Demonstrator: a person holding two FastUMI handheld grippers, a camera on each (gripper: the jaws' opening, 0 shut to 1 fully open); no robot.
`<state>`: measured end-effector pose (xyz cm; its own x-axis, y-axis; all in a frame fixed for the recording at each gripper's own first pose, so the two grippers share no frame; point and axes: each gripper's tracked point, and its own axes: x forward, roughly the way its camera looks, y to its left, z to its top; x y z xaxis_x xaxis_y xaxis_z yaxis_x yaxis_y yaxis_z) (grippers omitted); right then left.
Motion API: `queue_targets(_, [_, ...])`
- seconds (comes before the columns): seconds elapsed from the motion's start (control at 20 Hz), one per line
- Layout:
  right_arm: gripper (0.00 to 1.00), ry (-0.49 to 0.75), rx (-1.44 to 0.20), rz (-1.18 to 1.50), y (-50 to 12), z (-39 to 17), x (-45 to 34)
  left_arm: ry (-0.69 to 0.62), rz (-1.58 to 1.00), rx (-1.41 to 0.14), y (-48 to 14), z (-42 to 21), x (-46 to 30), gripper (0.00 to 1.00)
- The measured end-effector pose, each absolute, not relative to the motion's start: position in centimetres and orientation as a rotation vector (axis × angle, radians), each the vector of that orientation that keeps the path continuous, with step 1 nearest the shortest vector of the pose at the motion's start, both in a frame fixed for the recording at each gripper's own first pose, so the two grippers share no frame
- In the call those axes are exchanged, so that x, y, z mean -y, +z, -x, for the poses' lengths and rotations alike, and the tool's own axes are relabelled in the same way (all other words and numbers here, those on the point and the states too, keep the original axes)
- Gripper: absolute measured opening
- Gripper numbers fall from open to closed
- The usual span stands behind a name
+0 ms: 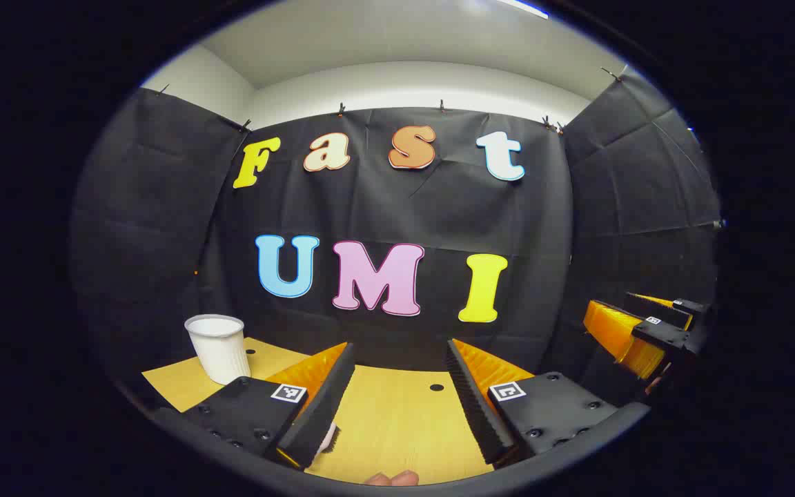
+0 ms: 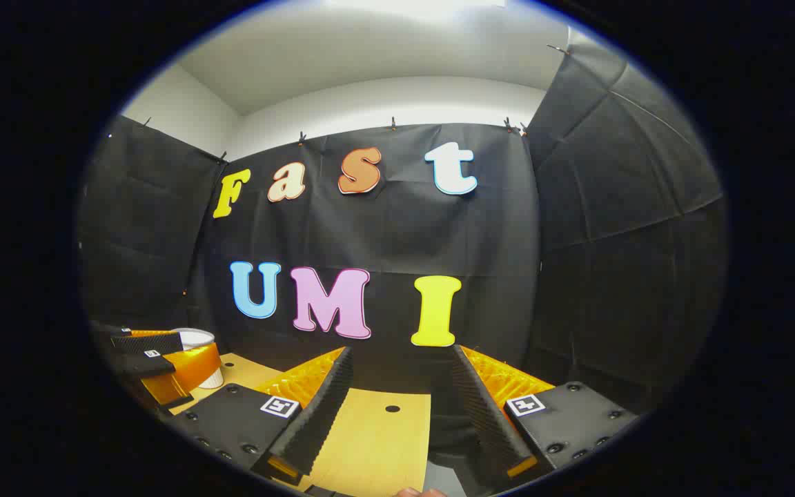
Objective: Pick up the small broom and dustpan from the desktop, sweep the trash into the dustpan with the broom, and then empty the trash into the garbage bin.
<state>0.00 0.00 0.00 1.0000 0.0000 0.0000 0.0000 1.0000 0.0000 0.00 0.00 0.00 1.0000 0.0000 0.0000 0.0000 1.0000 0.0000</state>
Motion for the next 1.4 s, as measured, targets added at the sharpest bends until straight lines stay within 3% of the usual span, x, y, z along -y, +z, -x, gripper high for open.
queue_targets(0.15, [0.89, -0.026, -0.017, 0.011, -0.5, 0.2, 1.1, -0.005, -0.008, 0.01, 0.0, 0.1, 0.2, 0.79])
queue_targets(0.2, [0.98, -0.029, -0.014, 0.005, -0.2, 0.2, 1.2, -0.008, -0.003, 0.011, 0.2, 0.1, 0.3, 0.79])
queue_targets(0.3, [0.89, -0.029, -0.006, -0.011, 0.3, 0.5, 1.3, -0.021, 0.005, 0.014, 0.3, 0.2, 0.8, 0.78])
queue_targets(0.4, [0.93, -0.038, 0.001, -0.012, 0.6, 0.9, 1.7, -0.022, 0.001, 0.015, 0.5, 0.6, 0.8, 0.79])
queue_targets(0.5, [0.93, -0.038, 0.011, -0.007, 0.9, 1.1, 1.6, -0.03, -0.003, 0.032, 1.0, 1.0, 1.1, 0.79])
queue_targets(0.55, [0.89, -0.039, 0.012, -0.002, 0.8, 1.2, 1.6, -0.035, -0.007, 0.039, 1.1, 1.1, 1.3, 0.78])
queue_targets(0.65, [0.93, -0.039, 0.006, 0.002, 0.8, 1.6, 1.5, -0.044, -0.022, 0.04, 1.1, 1.4, 1.6, 0.79])
queue_targets(0.7, [0.89, -0.035, 0.005, 0.003, 0.8, 1.8, 1.3, -0.049, -0.026, 0.043, 1.2, 1.6, 1.8, 0.79])
queue_targets(0.8, [0.89, -0.031, 0.004, 0.012, 1.0, 2.0, 1.1, -0.062, -0.021, 0.053, 1.5, 1.9, 2.1, 0.79])
queue_targets(0.85, [0.93, -0.031, 0.006, 0.022, 1.1, 2.1, 1.0, -0.068, -0.018, 0.063, 1.6, 2.2, 2.2, 0.79])
queue_targets(0.9, [0.89, -0.032, 0.009, 0.03, 1.2, 2.4, 1.0, -0.068, -0.017, 0.065, 1.6, 2.4, 2.0, 0.79])
queue_targets(0.95, [0.98, -0.032, 0.011, 0.033, 1.3, 2.5, 0.8, -0.067, -0.019, 0.065, 1.6, 2.5, 1.9, 0.79])
queue_targets(1.0, [0.89, -0.031, 0.01, 0.036, 1.2, 2.7, 0.6, -0.061, -0.019, 0.068, 1.6, 2.6, 1.6, 0.79])
queue_targets(1.4, [0.91, 0.007, 0.031, 0.085, 1.4, 3.5, -1.2, -0.072, 0.042, 0.081, 1.8, 2.7, 0.8, 0.79])
